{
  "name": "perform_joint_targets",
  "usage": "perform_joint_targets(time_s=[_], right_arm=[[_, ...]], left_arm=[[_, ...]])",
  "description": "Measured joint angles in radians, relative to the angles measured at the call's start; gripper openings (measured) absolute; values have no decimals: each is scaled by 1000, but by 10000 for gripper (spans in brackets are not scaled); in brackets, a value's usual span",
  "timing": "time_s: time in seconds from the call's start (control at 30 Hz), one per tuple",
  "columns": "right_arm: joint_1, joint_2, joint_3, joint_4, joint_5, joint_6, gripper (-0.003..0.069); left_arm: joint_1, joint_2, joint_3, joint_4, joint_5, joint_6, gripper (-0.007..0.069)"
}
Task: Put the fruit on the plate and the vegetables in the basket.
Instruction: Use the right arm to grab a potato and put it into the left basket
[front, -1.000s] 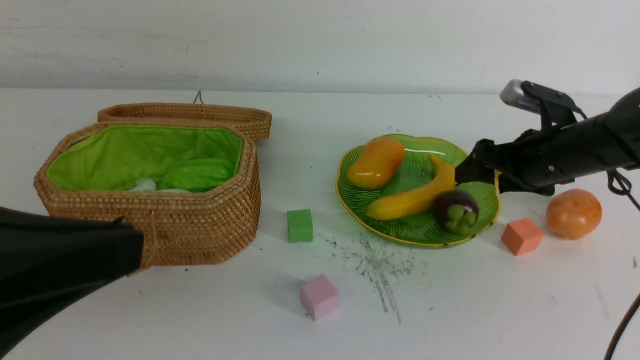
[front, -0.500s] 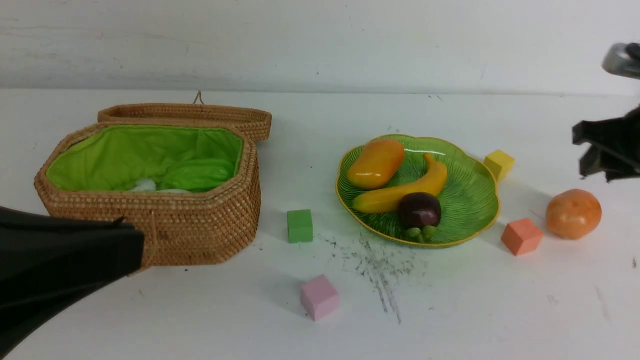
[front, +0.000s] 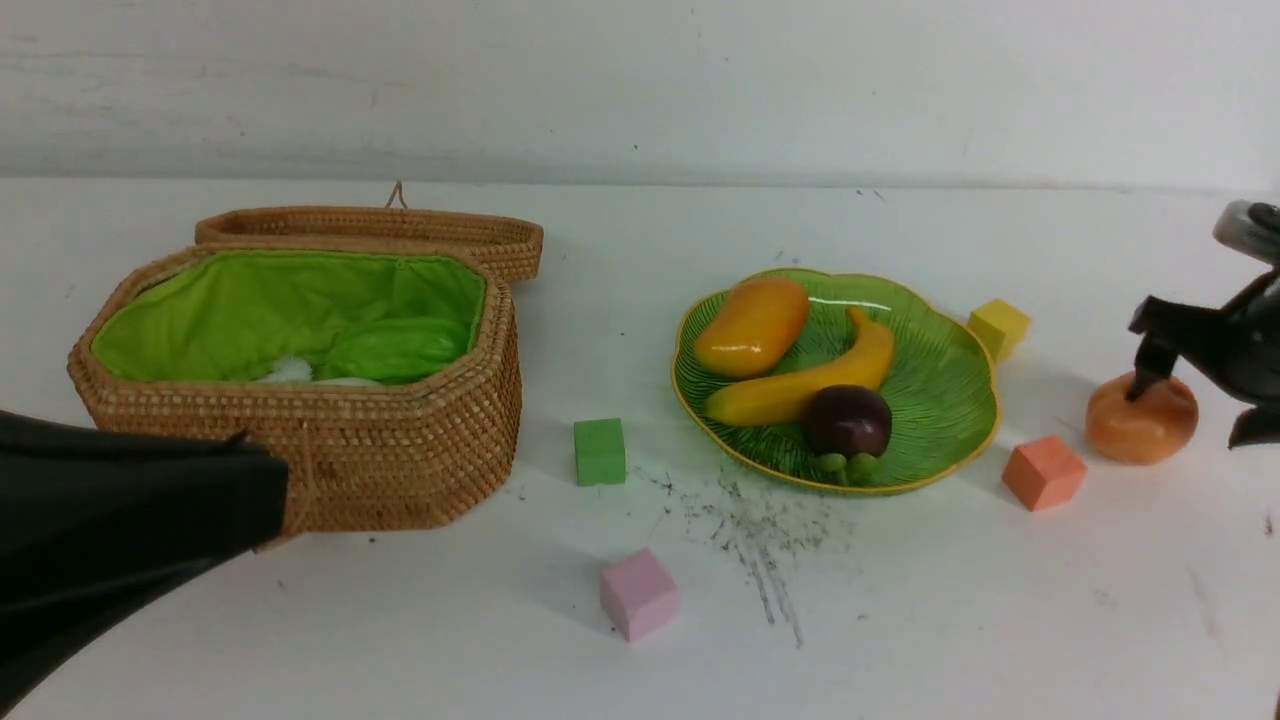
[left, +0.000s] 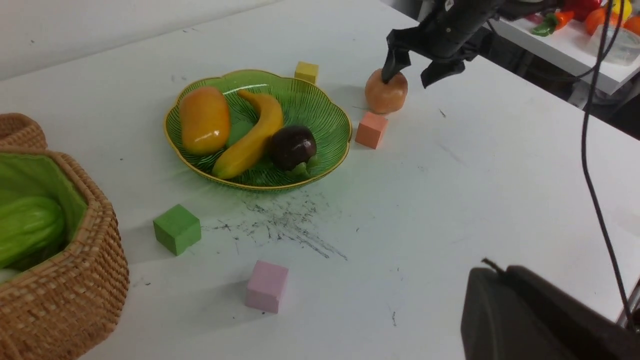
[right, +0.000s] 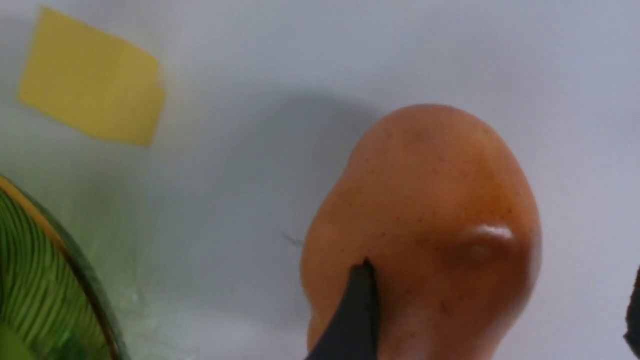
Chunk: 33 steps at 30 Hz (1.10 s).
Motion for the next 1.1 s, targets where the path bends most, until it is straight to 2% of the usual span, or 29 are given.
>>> perform_joint_targets(time_s=[0.27,0.57,1.1], right_arm=[[0,132,-99,50,66,-2,595],[0,145,-105,73,73,-117,501],[0,140,-108,97,144,-165,486]], left_arm=[[0,4,0,-41,7,0,-3],[0,8,0,-44,6,0,-3],[0,8,0,-18,10,1,-2]])
